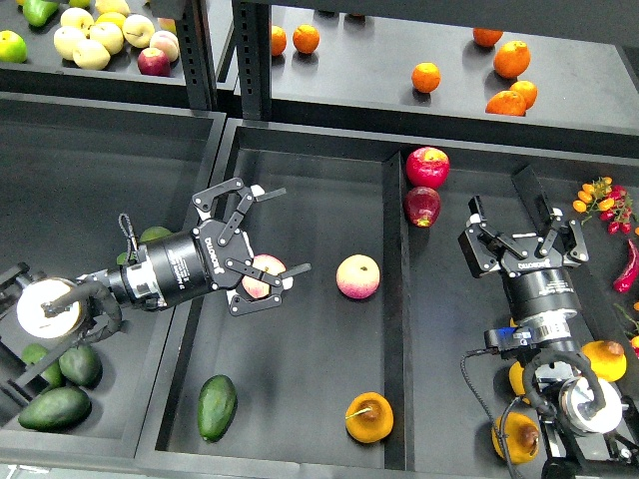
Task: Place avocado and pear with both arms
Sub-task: 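Lower the left gripper down onto the green avocado nearest the robot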
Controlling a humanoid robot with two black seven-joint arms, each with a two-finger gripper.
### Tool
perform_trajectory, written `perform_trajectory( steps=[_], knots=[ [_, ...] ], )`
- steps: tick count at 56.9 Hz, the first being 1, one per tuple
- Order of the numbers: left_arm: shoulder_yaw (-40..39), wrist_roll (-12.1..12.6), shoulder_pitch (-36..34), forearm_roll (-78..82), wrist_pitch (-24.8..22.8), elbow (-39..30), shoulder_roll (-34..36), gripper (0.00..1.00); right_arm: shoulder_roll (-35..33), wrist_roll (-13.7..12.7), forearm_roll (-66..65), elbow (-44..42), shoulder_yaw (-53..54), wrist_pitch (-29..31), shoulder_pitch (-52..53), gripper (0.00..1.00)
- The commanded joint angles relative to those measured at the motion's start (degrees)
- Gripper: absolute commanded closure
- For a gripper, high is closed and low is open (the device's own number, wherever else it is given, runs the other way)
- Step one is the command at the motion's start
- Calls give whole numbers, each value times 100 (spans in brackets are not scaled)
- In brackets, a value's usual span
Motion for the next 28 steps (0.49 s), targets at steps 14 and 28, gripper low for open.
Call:
perform_trajectory(
  steps=[14,28],
  knots=[
    [2254,-2,-1938,62,0,29,598,1,0,-10,6,0,36,17,-10,0],
    [4353,-2,-3458,132,0,29,677,1,0,-10,15,0,124,140,-10,0]
  ],
)
